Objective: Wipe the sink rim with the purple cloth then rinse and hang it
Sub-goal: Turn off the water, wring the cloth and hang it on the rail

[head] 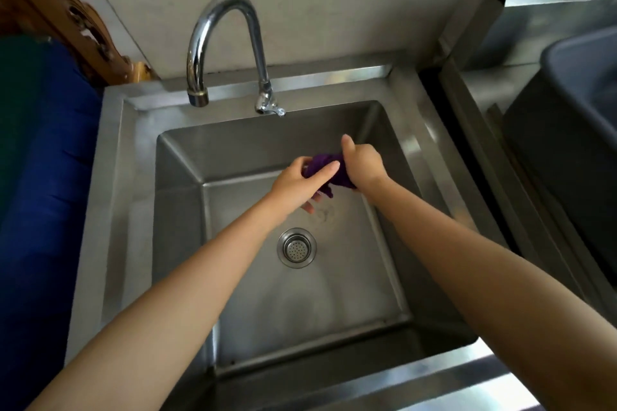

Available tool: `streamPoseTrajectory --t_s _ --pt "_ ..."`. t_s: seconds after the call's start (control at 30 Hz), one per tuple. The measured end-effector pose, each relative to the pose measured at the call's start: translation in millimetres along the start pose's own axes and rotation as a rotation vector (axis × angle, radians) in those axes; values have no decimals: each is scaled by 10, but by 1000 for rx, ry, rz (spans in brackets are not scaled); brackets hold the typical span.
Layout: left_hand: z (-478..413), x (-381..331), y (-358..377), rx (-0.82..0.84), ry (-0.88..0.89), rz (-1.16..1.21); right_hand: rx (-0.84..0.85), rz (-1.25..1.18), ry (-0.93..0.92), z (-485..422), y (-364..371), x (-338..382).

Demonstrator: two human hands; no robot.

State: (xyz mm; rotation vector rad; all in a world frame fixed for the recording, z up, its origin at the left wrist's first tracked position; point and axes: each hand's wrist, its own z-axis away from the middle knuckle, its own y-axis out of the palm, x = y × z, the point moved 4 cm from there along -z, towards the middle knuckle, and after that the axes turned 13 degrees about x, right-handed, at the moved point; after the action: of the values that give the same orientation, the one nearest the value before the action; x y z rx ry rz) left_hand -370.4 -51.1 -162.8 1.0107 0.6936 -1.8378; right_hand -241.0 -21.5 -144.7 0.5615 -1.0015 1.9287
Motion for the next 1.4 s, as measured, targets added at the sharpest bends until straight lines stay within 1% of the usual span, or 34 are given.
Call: streamPoseTrajectory --t_s 0.1,0.17,0.23,0.3,0.4,0.47,0.53,0.57,0.63,0.7,0.73,0.8,0.87,0.9,0.93,1.0,1.03,1.1,1.13,1.17,1.2,1.27,1.3,1.33,1.37,1.4 --pt "71 -172 64 90 17 1 -107 65 -120 162 -174 55" --pt "92 -297 78 154 51 -14 -161 46 -137 258 -294 88" --pt "124 -425 78 197 87 -8 -151 41 -141 335 -412 117" --pt "149 -538 74 176 111 7 -66 -3 -150 416 -527 116" --pt "197 -754 98 69 166 -61 185 -208 -172 631 -707 94" --pt "249 -944 146 2 223 -163 331 -263 -165 790 -857 94" --pt "327 -1194 225 -2 318 -252 411 -251 -157 941 -1036 115" --pt "373 -1331 270 20 367 -291 412 -238 -164 1009 -1141 137" --pt "449 -1585 328 75 422 -383 333 -214 -219 1126 -1379 232" --pt "493 -1803 340 151 419 -428 233 -224 -315 1286 -1641 373" --pt "513 -1899 335 201 399 -418 212 -243 -366 1384 -1766 445" --pt "548 -2072 350 301 359 -370 225 -245 -441 1591 -1989 564" --pt "593 -2242 412 339 372 -410 232 -225 -477 1755 -2176 634" --pt "614 -2321 468 334 395 -438 193 -184 -484 1816 -2264 646" --pt "629 -2389 528 309 427 -449 108 -106 -490 1855 -2357 649" --pt "654 -2530 682 223 508 -449 -91 76 -511 1957 -2560 663" --pt "668 -2601 764 168 555 -458 -142 99 -536 2017 -2650 665" --pt "737 -2755 949 93 622 -467 -136 -26 -593 2152 -2835 633" --pt "784 -2837 1040 103 642 -458 -117 -121 -616 2205 -2938 596" --pt "818 -2910 1133 154 649 -449 -108 -181 -632 2266 -3041 554" --pt "846 -2970 1231 237 646 -462 -125 -170 -639 2334 -3139 511" --pt "875 -3062 1423 366 628 -558 -160 -87 -656 2457 -3301 427" --pt "866 -3108 1501 372 626 -623 -166 -91 -667 2505 -3371 380" --pt "843 -3156 1558 324 631 -708 -177 -121 -671 2542 -3439 338" --pt "816 -3208 1601 239 635 -830 -209 -133 -667 2570 -3515 290" --pt "782 -3258 1647 148 635 -985 -270 -88 -655 2597 -3594 239"
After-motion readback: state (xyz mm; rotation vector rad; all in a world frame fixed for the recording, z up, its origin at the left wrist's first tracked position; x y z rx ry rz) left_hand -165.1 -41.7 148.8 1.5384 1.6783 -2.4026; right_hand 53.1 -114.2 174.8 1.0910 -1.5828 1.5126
